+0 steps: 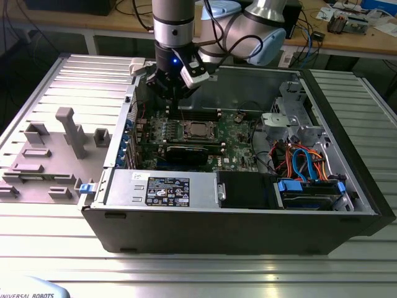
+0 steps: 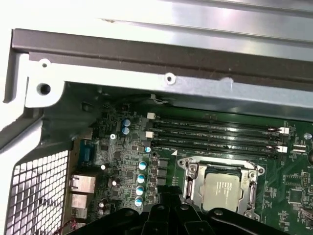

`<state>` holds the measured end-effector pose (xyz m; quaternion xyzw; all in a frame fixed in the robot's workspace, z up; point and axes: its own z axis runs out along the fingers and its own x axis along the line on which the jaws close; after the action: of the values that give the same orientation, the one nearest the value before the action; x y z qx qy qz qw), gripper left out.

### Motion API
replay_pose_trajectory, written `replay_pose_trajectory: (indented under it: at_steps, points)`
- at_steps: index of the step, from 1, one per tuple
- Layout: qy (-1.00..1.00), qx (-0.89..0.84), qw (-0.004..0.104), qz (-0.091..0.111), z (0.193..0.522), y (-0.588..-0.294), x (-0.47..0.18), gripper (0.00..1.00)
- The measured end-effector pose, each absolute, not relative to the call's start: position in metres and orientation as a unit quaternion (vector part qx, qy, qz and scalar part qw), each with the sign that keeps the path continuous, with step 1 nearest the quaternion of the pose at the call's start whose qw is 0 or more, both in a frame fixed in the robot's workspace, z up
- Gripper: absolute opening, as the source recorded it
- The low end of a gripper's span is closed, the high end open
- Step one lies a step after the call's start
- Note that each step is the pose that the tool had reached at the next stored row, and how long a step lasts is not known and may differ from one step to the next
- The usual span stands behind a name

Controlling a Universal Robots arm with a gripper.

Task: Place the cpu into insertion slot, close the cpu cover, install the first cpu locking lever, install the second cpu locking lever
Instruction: 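Install the first cpu locking lever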

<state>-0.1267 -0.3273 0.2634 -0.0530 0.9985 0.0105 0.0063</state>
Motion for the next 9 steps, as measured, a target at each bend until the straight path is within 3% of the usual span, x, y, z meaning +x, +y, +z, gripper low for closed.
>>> replay_pose_trajectory:
  at_steps: [9]
  points:
    - [0.999,-0.053,0.008,0.01,0.261,-0.313,-0.127,0.11]
